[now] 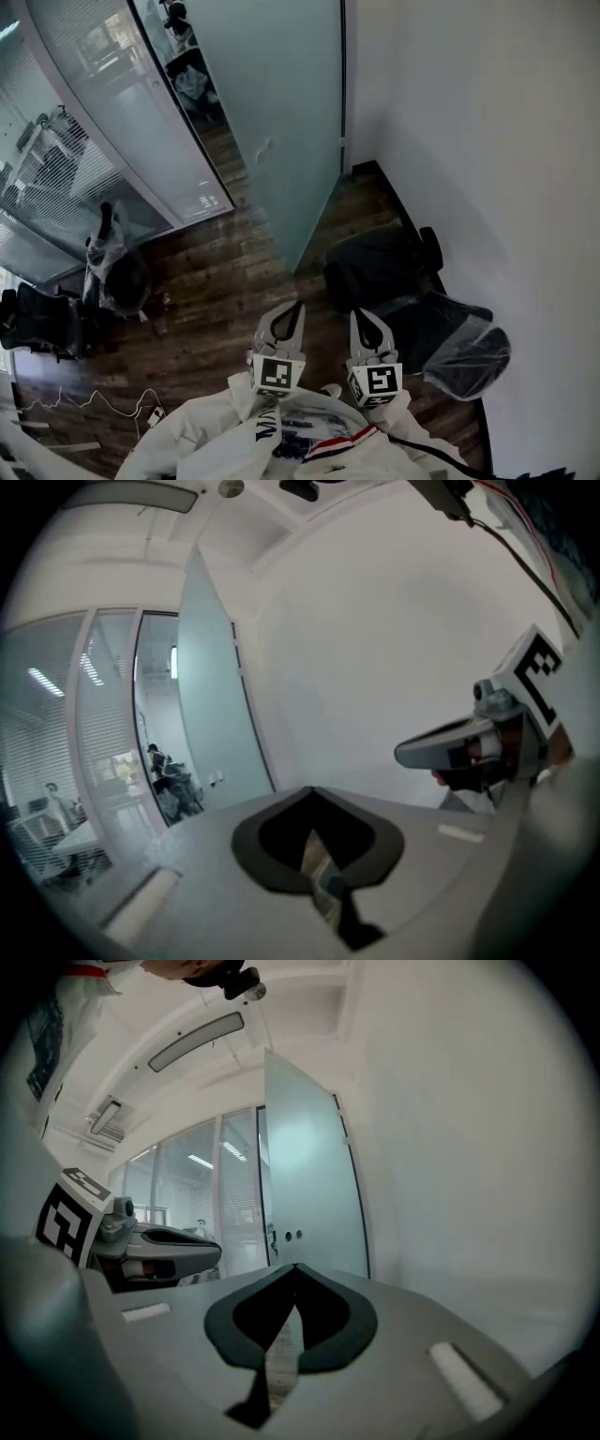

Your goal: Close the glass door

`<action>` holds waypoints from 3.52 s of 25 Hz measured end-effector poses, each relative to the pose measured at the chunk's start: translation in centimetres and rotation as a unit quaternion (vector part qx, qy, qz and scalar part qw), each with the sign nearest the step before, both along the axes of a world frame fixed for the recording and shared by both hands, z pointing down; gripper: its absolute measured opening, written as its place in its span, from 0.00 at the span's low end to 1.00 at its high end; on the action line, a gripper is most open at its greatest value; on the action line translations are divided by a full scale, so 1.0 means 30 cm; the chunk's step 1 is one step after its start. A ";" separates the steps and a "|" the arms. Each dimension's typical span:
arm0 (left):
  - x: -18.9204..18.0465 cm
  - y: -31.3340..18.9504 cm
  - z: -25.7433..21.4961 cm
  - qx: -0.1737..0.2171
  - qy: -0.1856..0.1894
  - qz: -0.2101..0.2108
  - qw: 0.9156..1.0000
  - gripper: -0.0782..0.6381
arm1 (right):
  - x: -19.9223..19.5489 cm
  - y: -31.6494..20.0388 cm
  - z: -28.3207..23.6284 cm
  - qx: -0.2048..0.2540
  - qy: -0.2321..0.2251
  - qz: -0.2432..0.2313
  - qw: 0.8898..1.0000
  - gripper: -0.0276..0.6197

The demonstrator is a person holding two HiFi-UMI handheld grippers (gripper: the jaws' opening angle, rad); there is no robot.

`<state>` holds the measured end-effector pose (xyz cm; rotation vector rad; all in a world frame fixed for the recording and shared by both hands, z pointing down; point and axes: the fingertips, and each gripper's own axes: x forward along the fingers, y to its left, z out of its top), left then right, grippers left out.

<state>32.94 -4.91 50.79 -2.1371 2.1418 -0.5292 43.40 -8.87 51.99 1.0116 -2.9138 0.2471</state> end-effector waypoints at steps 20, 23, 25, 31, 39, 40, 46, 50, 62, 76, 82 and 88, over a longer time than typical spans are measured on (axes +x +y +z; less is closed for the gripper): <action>-0.482 -0.179 0.034 0.013 0.025 -0.036 0.999 0.11 | -0.450 -0.181 0.041 -0.010 0.028 -0.028 0.999 0.05; -0.590 -0.192 0.052 0.009 0.034 -0.057 0.998 0.11 | -0.559 -0.203 0.045 -0.009 0.031 -0.046 0.998 0.05; -0.653 -0.198 0.065 0.004 0.039 -0.067 0.997 0.11 | -0.625 -0.209 0.053 -0.012 0.036 -0.057 0.998 0.05; -0.806 -0.252 0.065 0.007 0.043 -0.075 0.996 0.11 | -0.782 -0.274 0.061 -0.014 0.043 -0.069 0.997 0.05; -0.969 -0.299 0.079 0.011 0.055 -0.070 0.996 0.11 | -0.950 -0.318 0.049 -0.007 0.053 -0.069 0.996 0.05; -0.978 -0.306 0.081 0.009 0.058 -0.069 0.996 0.11 | -0.956 -0.322 0.048 -0.007 0.054 -0.067 0.996 0.05; -1.012 -0.349 0.090 0.012 0.070 -0.064 0.995 0.11 | -0.969 -0.362 0.054 -0.012 0.067 -0.055 0.996 0.05; -1.015 -0.387 0.108 0.003 0.080 -0.070 0.994 0.11 | -0.979 -0.410 0.074 -0.018 0.075 -0.060 0.995 0.05; -1.162 -0.555 0.059 0.007 0.047 -0.140 0.989 0.11 | -1.154 -0.671 0.041 -0.002 0.055 -0.126 0.991 0.05; -1.221 -0.647 0.048 0.002 0.032 -0.214 0.976 0.11 | -1.276 -0.836 0.067 -0.012 0.048 -0.203 0.978 0.05; -1.242 -0.634 0.037 -0.013 0.013 -0.243 0.970 0.11 | -1.331 -0.887 0.143 0.003 0.082 -0.248 0.965 0.25; -1.261 -0.617 0.051 -0.014 0.020 -0.277 0.961 0.11 | -1.413 -0.915 0.159 0.039 0.098 -0.286 0.952 0.42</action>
